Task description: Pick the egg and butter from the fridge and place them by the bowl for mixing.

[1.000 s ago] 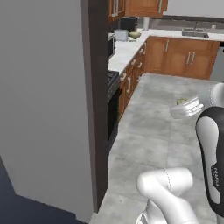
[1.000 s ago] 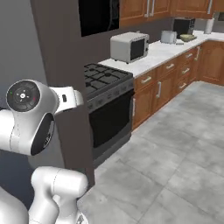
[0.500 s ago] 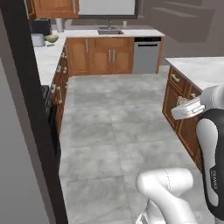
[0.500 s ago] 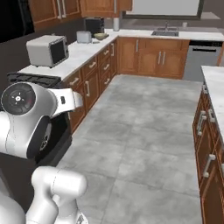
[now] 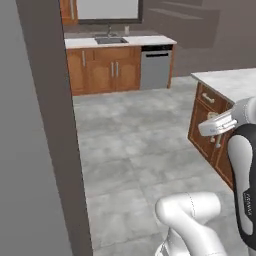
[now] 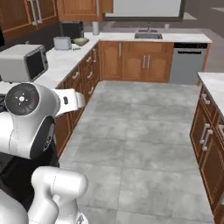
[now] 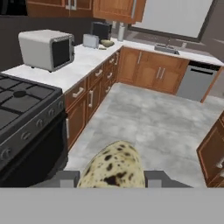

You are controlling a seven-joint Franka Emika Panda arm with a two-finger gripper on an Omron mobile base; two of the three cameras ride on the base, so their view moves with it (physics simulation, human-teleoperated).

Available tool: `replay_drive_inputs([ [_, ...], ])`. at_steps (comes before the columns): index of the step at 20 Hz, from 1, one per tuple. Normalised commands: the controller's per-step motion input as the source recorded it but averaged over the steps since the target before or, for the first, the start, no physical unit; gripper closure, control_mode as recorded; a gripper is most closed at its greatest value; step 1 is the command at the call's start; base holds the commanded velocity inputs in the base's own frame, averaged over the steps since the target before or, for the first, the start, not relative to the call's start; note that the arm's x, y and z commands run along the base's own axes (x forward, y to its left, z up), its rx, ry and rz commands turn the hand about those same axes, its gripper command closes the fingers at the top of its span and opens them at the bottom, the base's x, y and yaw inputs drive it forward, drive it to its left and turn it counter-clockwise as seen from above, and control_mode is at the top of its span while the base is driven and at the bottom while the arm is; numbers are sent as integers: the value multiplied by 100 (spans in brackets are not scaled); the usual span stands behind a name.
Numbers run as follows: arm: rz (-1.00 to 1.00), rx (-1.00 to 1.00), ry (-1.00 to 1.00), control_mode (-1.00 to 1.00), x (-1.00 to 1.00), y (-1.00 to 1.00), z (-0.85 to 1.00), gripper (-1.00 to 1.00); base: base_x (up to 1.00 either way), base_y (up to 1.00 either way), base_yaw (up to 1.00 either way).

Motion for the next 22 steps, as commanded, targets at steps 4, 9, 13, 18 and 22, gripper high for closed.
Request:
replay_drive_inputs([
  [4, 0, 0, 0, 100, 0, 0, 0, 100, 100, 100, -24],
  [9, 0, 0, 0, 100, 0, 0, 0, 100, 100, 16, -21],
  [13, 0, 0, 0, 100, 0, 0, 0, 100, 100, -36, -7],
  [18, 0, 0, 0, 100, 0, 0, 0, 100, 100, -27, 0],
  [22, 0, 0, 0, 100, 0, 0, 0, 100, 100, 13, 5],
])
